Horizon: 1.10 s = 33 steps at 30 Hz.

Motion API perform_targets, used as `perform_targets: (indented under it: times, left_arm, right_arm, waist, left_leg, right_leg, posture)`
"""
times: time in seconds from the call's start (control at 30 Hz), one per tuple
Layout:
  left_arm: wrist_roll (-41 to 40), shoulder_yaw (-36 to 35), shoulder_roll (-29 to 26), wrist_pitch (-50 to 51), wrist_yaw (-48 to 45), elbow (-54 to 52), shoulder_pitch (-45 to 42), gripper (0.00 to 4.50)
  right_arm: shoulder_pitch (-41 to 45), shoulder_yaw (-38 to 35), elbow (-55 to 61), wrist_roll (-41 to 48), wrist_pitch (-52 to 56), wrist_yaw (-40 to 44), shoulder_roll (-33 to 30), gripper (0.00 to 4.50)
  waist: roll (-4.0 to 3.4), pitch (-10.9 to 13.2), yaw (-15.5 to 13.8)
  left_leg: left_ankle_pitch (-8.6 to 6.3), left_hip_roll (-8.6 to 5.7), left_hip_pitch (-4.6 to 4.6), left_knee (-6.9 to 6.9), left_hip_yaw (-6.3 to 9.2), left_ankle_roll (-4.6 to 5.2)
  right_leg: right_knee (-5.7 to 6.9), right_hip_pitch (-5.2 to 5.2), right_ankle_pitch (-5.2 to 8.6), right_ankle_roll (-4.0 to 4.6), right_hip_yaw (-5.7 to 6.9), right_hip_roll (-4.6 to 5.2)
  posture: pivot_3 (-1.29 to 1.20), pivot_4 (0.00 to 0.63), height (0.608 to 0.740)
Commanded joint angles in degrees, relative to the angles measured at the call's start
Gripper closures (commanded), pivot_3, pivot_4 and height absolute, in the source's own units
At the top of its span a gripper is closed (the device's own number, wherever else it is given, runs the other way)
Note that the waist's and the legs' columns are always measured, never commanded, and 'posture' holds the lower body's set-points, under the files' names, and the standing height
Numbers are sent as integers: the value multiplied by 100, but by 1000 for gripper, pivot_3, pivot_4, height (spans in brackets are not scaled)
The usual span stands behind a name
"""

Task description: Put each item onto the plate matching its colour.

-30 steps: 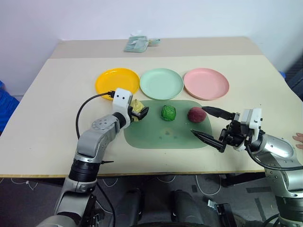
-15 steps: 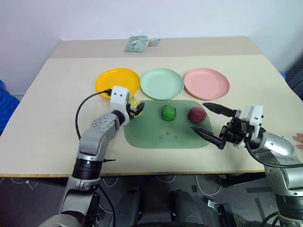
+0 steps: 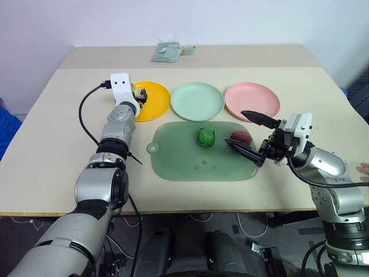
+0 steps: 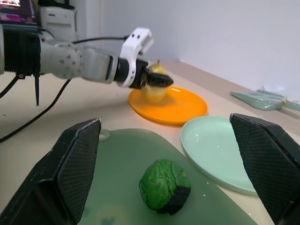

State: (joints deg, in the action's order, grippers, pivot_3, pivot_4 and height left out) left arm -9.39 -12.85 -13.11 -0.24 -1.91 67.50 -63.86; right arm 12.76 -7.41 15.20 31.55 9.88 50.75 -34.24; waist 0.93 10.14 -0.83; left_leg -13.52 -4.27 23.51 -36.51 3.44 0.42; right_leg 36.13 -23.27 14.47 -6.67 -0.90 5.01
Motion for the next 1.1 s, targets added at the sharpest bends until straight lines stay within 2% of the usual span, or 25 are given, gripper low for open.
perform_targets:
  times: [0.03, 0.17, 0.3, 0.4, 0.5, 0.57, 0.67, 0.87, 0.97, 1.1]
  left_arm:
    - [-52, -134, 43, -442, -300, 236, -357, 45]
    - [-156, -252, 102, -597, -468, 201, -314, 45]
    - [-411, -297, 167, -545, -1135, -544, -30, 45]
    - [-709, -28, 199, 107, -1885, -2354, 783, 45]
    - [-1063, 156, 100, 1000, -2248, -4104, 1590, 45]
    - [-1299, 253, -191, 1690, -2440, -5467, 2291, 45]
    - [-1432, 277, -555, 2334, -2467, -6532, 2940, 45]
    - [-1552, 474, -846, 2894, -2656, -7330, 3503, 45]
    - [-1859, 778, -1098, 3275, -3346, -7740, 3793, 45]
    - [-1704, 1333, -1602, 3062, -4338, -7718, 3965, 45]
  right_arm:
    - [150, -42, 51, -29, -51, -51, 44, 0]
    - [99, -73, 146, -15, -8, -114, 52, 0]
    - [23, -64, 257, 10, 54, -186, 58, 0]
    - [9, -34, 294, 6, 104, -225, 81, 0]
    - [18, 33, 310, -37, 135, -245, 102, 0]
    - [79, 145, 295, -107, 176, -271, 137, 0]
    - [168, 255, 220, -146, 206, -269, 201, 0]
    - [245, 382, 122, -175, 203, -252, 331, 0]
    - [263, 454, 83, -200, 200, -141, 300, 0]
    - [293, 445, 54, -198, 228, -130, 310, 0]
  waist:
    - [1, 1, 1]
    - [2, 1, 7]
    - [2, 1, 10]
    - [0, 0, 31]
    - [-1, 0, 50]
    - [-1, 0, 73]
    - [-4, -1, 130]
    - [-7, -3, 30]
    - [-7, -4, 10]
    - [-10, -4, 23]
  left_leg:
    - [0, 0, 0, -1, 0, 0]
    - [0, 0, 1, -1, 0, 0]
    - [0, 1, 1, -1, 0, 0]
    - [0, 2, 1, 2, -2, 0]
    - [0, 5, 1, 7, -5, -1]
    - [0, 8, 1, 7, -4, -1]
    - [1, 14, 0, 11, -2, -4]
    - [3, 11, -2, 3, 1, -6]
    - [3, 11, -2, 4, 0, -6]
    - [3, 13, -2, 7, 0, -7]
  right_leg:
    - [0, 0, 0, -1, 0, 0]
    - [1, 0, -1, -2, 0, 0]
    - [4, -2, -1, -2, -1, 0]
    - [4, -3, -1, -2, -5, 1]
    - [5, -9, -2, -1, -15, 0]
    - [7, -11, -2, 0, -19, 1]
    - [9, -14, -2, 2, -29, 2]
    - [7, -7, -3, 4, -24, 2]
    - [7, -7, -3, 5, -23, 2]
    - [6, -9, -2, 8, -25, 2]
  posture:
    - [0, 150, 740]
    - [0, 150, 740]
    - [0, 150, 740]
    - [0, 150, 740]
    - [0, 150, 740]
    - [0, 150, 740]
    - [0, 150, 740]
    - [0, 150, 740]
    - [0, 150, 740]
    - [0, 150, 740]
